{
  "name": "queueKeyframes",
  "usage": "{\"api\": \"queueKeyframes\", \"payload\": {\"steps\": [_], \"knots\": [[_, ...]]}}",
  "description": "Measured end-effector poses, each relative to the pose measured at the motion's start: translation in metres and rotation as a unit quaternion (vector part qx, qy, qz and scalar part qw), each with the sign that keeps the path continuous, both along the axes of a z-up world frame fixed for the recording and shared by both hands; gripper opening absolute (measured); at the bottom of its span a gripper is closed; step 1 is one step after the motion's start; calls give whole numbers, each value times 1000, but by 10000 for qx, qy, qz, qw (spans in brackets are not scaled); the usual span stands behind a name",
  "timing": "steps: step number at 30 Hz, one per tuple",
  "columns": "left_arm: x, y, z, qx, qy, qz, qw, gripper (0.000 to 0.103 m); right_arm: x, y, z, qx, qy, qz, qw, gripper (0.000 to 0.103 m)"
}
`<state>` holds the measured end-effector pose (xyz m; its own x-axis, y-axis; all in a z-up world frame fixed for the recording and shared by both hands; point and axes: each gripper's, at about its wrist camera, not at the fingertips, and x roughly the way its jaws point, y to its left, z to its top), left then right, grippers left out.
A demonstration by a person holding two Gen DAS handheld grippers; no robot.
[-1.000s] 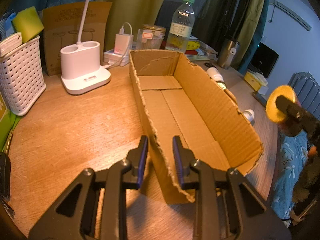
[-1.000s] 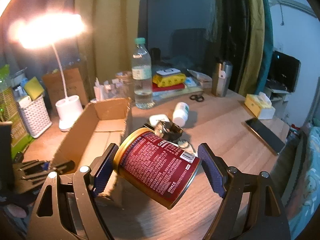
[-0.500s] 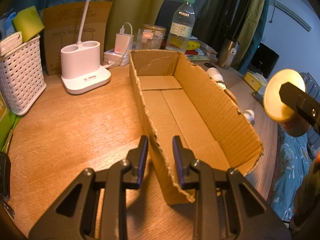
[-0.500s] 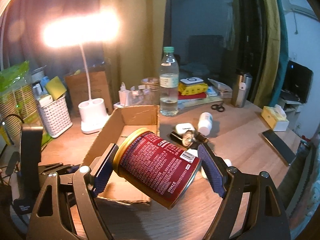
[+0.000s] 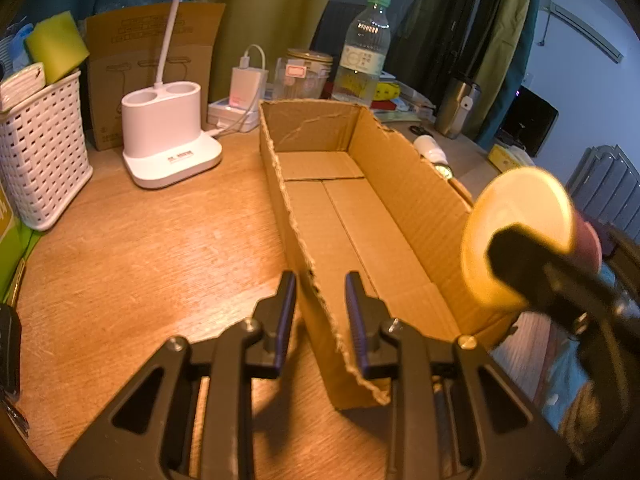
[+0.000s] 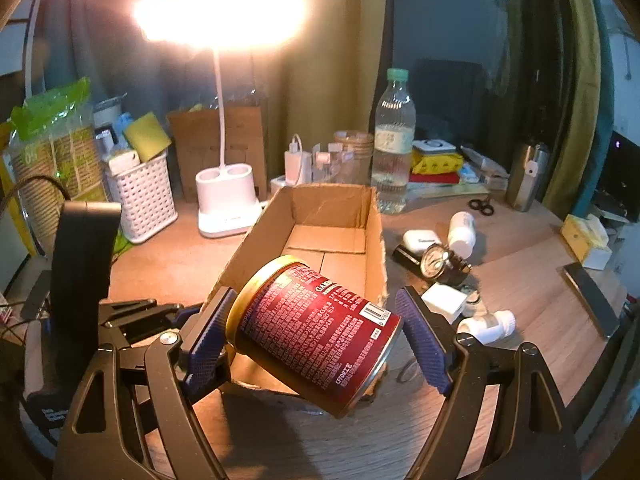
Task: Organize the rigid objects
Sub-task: 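Lift the red can with the right tool and carry it over the box, then open the right tool to drop the red can into the box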
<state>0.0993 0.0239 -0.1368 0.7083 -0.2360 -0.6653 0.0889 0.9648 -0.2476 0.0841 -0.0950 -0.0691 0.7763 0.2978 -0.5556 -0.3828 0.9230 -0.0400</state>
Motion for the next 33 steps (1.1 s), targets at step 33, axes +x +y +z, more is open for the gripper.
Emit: {"api": "queueKeyframes", "payload": {"steps": [33], "knots": [[2, 2, -2, 1, 13, 9, 10000, 26, 7, -8, -1, 491, 370, 142, 9980, 84]]}}
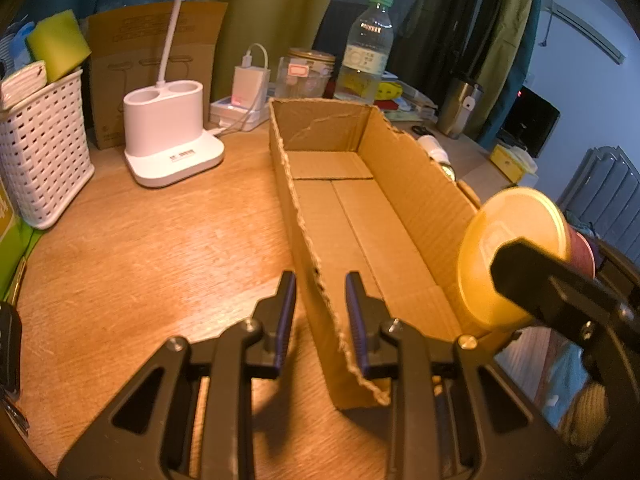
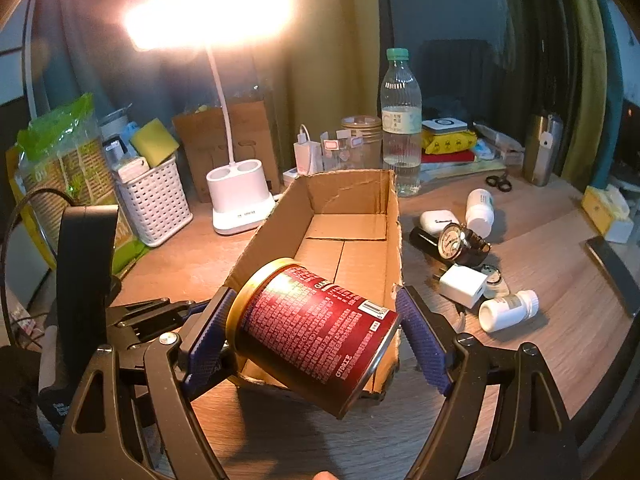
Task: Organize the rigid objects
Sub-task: 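Open the right tool to drop the red can into the box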
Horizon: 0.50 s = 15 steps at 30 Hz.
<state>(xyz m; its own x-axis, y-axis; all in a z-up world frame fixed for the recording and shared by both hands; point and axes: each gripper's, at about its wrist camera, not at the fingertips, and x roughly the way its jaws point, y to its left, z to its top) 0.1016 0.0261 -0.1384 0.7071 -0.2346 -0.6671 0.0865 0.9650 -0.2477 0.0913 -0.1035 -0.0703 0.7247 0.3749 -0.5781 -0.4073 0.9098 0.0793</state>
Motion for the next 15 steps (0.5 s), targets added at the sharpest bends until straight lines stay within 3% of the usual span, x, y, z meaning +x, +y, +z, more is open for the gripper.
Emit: {"api": "queueKeyframes", "payload": {"steps": [6, 15], "knots": [[0, 0, 0, -7, -2, 20, 10000, 26, 3, -3, 0, 133, 52, 22, 9999, 93], [-1, -1, 1, -13, 4, 29, 10000, 27, 2, -13, 3, 147, -99, -151, 9997, 93]]}}
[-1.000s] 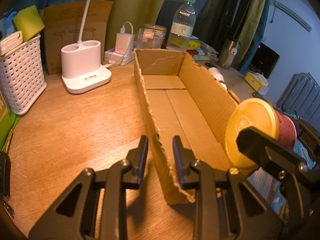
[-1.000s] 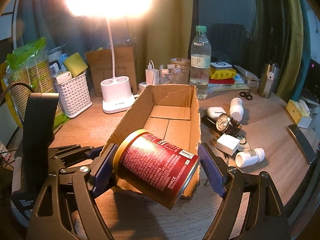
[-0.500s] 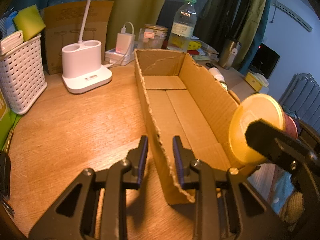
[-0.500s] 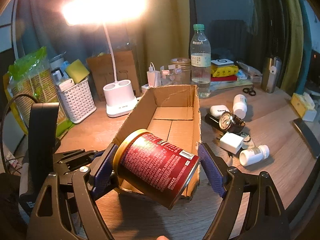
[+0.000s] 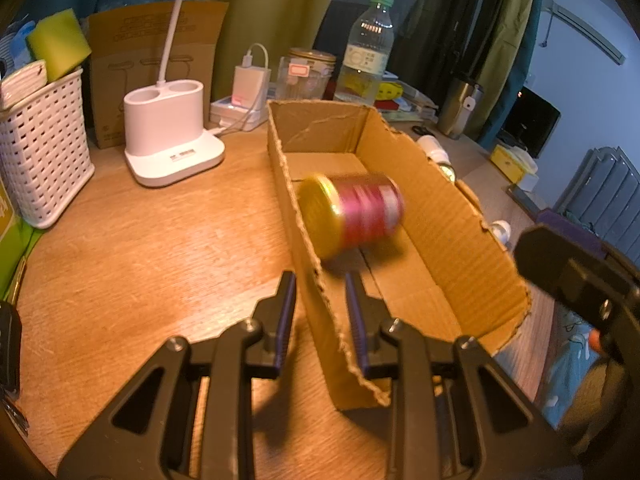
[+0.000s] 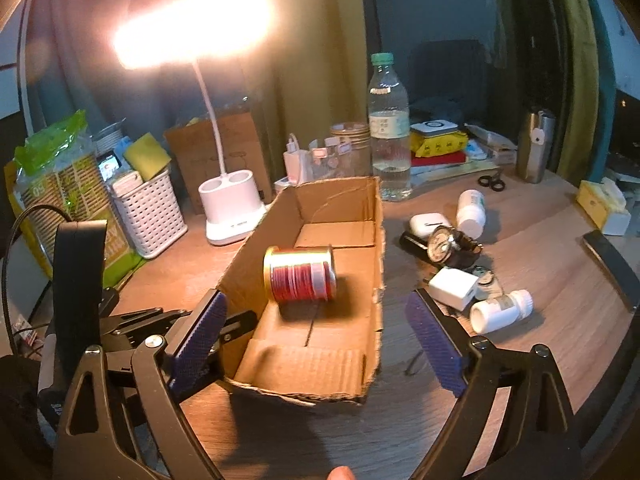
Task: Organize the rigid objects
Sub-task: 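Open the right tool to drop the red can into the box, then move the right tool to the white pill bottle and close on it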
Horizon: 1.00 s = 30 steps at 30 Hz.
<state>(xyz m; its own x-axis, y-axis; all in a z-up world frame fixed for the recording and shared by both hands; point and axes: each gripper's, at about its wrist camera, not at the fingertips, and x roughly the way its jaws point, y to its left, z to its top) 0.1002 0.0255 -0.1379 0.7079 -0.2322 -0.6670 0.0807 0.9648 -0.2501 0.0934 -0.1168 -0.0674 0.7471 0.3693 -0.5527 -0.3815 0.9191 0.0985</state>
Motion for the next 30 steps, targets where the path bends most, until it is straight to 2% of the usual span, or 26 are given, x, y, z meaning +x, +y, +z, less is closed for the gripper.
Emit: {"api": "queueKeyframes", "payload": {"steps": [18, 30], "knots": [[0, 0, 0, 0, -1, 2, 10000, 27, 4, -50, 13, -173, -305, -863, 9957, 93], [0, 0, 0, 2, -1, 1, 10000, 27, 11, -85, 8, -255, -321, -1325, 9903, 93]]}}
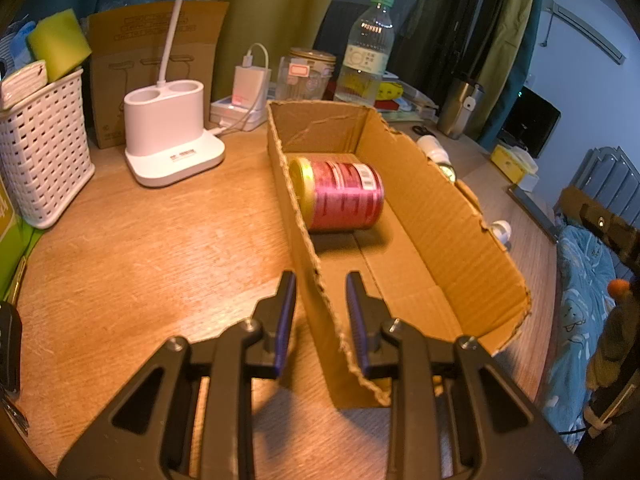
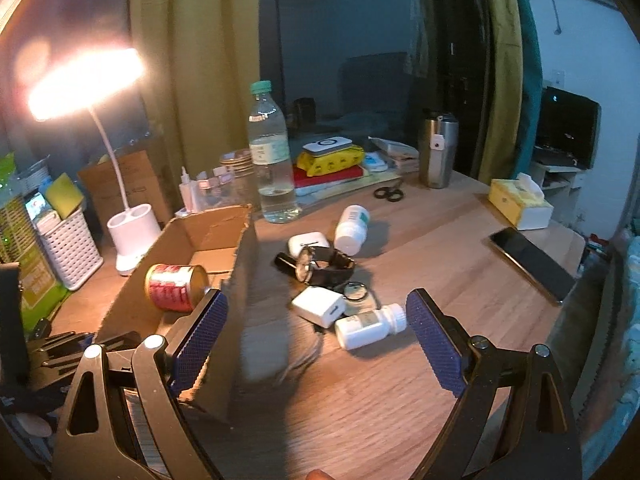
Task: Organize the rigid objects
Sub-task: 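Move the right tool to the white pill bottle and close on it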
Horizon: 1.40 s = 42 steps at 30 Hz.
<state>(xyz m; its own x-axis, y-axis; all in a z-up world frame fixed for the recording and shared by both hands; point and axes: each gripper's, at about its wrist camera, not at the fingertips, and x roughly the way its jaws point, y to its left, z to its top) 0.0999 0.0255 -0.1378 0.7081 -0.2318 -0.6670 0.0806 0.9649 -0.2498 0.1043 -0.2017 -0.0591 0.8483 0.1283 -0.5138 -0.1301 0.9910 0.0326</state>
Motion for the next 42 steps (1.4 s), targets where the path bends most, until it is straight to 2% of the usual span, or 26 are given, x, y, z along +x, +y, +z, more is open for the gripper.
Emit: {"api": "queueKeyframes", "payload": {"steps": [19, 34, 42], "knots": [[-1, -1, 1, 18, -6, 37, 10000, 27, 32, -16, -17, -178, 152, -253, 9994, 93], [-1, -1, 1, 36, -8, 51, 10000, 27, 75, -24, -61, -361, 752, -356, 9959, 93], [-2, -2, 1, 39, -9, 53, 10000, 27, 83, -30, -69, -356, 918, -327, 9946, 93]]}}
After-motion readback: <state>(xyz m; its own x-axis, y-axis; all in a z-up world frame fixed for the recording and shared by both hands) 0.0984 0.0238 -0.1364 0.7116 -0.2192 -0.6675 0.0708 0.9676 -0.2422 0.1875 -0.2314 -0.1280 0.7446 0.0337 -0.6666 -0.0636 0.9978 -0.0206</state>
